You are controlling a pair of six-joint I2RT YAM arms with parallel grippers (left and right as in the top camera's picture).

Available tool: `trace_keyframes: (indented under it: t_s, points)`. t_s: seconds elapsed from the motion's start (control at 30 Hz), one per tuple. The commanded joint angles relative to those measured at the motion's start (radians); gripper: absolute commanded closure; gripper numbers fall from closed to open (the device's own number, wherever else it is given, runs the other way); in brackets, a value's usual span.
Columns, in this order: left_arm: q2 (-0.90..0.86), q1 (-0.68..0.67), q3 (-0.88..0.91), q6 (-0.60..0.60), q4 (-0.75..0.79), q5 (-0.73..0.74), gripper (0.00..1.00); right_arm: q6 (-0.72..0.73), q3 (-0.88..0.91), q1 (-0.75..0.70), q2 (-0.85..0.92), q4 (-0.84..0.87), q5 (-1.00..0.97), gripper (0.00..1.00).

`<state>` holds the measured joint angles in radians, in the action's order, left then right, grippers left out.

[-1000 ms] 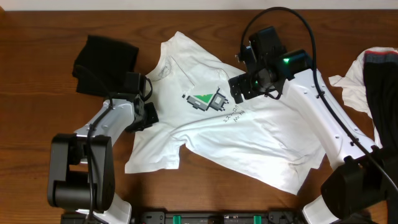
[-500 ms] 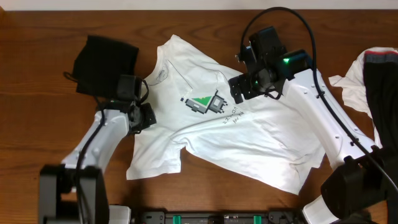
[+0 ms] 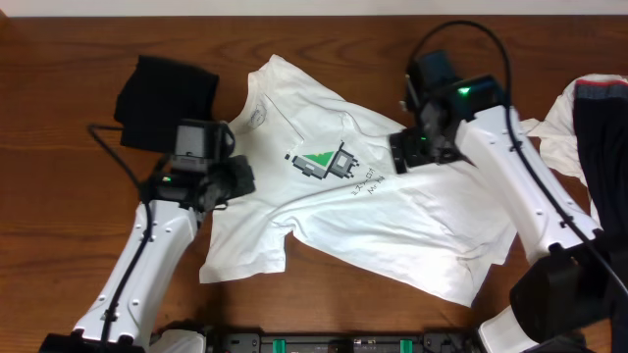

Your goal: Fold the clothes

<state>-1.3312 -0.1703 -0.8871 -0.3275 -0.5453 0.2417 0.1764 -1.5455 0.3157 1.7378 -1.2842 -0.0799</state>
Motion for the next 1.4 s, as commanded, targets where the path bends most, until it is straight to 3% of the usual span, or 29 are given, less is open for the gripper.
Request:
trace_keyframes:
  t_s: [0.0,0.13,0.3,0.37,0.43,0.47,0.5,0.6,0.77,0.93,1.3,1.37]
  points:
    - [0.012,-0.062,0.004,0.018,-0.003,0.025,0.92,0.098,-0.005,-0.042,-0.045,-0.066,-0.036,0.15]
    - [0.011,-0.119,0.005,0.008,-0.004,-0.063,0.9,0.146,0.013,-0.095,-0.045,-0.12,-0.036,0.54]
    - [0.011,-0.139,0.005,-0.03,-0.042,-0.074,0.83,0.171,0.115,-0.165,-0.045,-0.112,0.004,0.65]
    - [0.011,-0.139,0.005,-0.03,-0.066,-0.074,0.67,0.146,0.174,-0.18,-0.045,-0.078,0.042,0.66]
    - [0.011,-0.139,0.005,-0.03,-0.088,-0.074,0.43,0.095,0.214,-0.181,-0.045,-0.054,0.052,0.62]
    - [0.011,-0.139,0.005,-0.03,-0.097,-0.074,0.18,0.071,0.232,-0.179,-0.045,-0.047,0.051,0.6]
    - [0.011,-0.139,0.005,-0.03,-0.107,-0.074,0.02,0.053,0.245,-0.178,-0.045,-0.043,0.051,0.58]
    - [0.011,-0.139,0.005,-0.03,-0.11,-0.073,0.02,0.027,0.281,-0.171,-0.045,-0.037,0.05,0.5]
    - [0.011,-0.139,0.005,-0.03,-0.109,-0.074,0.02,0.016,0.363,-0.15,-0.045,0.027,0.05,0.47]
    - [0.011,-0.139,0.005,-0.043,-0.109,-0.067,0.02,-0.002,0.466,-0.146,-0.045,0.135,0.05,0.55]
    - [0.011,-0.139,0.005,-0.052,-0.109,-0.067,0.02,-0.063,0.6,-0.145,-0.045,0.299,0.042,0.54]
    - [0.011,-0.139,0.005,-0.052,-0.109,-0.068,0.02,-0.086,0.63,-0.145,-0.044,0.333,0.042,0.58]
